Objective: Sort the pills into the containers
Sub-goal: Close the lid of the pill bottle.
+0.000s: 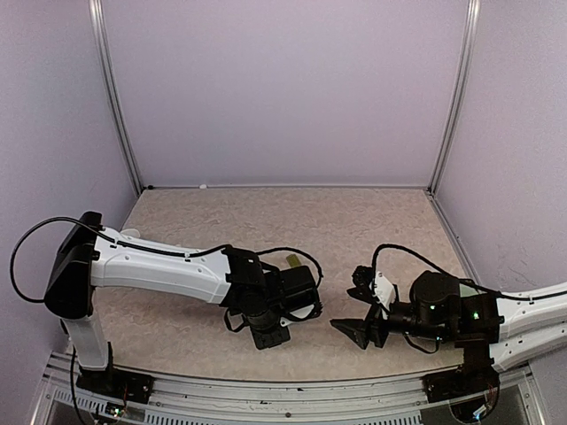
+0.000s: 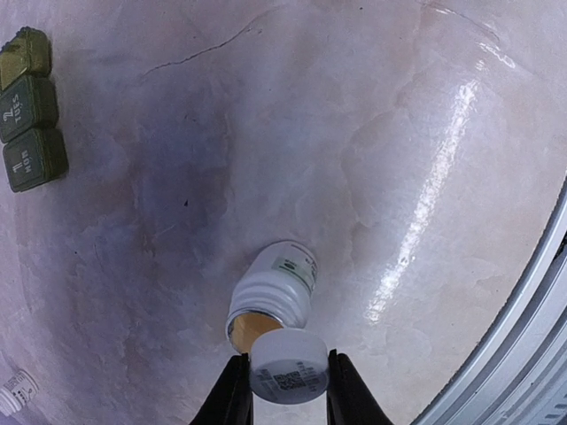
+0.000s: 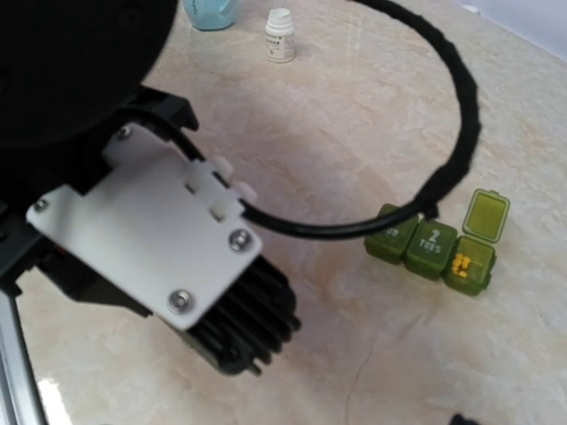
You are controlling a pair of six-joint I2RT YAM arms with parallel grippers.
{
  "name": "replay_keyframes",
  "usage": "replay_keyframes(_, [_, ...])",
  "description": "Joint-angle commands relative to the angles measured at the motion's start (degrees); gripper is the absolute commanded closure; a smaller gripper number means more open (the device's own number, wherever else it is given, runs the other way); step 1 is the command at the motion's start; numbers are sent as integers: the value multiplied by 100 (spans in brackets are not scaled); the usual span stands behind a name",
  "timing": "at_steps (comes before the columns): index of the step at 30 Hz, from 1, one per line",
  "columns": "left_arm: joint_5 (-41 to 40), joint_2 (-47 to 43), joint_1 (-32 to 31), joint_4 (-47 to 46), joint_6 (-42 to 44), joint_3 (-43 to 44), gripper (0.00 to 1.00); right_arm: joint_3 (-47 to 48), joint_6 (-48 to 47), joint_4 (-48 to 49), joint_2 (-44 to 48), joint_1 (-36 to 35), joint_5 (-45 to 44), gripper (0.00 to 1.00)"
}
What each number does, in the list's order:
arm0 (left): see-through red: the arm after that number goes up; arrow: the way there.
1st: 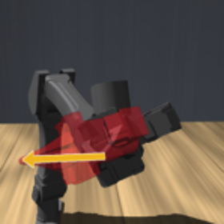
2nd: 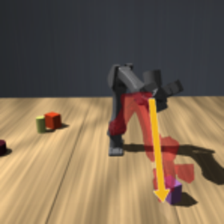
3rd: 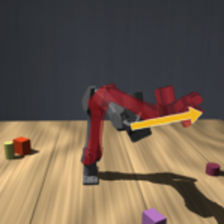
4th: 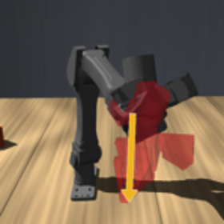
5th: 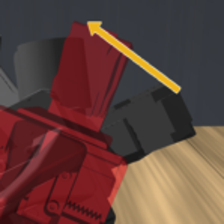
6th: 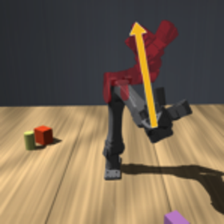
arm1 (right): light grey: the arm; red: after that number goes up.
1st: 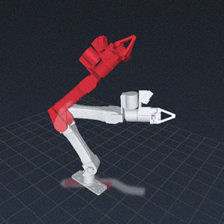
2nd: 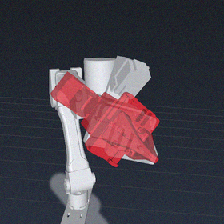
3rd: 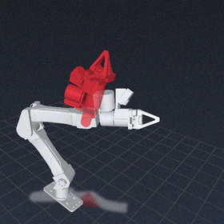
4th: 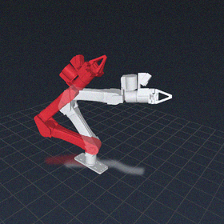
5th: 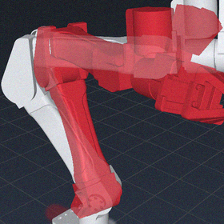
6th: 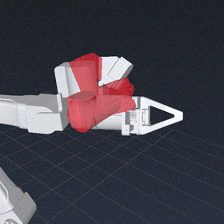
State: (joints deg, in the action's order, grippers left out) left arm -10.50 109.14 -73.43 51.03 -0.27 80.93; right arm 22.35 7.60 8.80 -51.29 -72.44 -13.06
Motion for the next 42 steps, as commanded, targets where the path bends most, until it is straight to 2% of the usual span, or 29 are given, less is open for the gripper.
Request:
replay_keyframes(1, [58,79,33,-42,63,119,74,95,23,-89,88,37,22,21])
replay_keyframes(24, [-249,-91,161,32,108,218,74,128,4,-119,95,37,27,21])
replay_keyframes(42, [30,-1,201,-100,160,179,74,136,-17,-149,104,37,6,21])
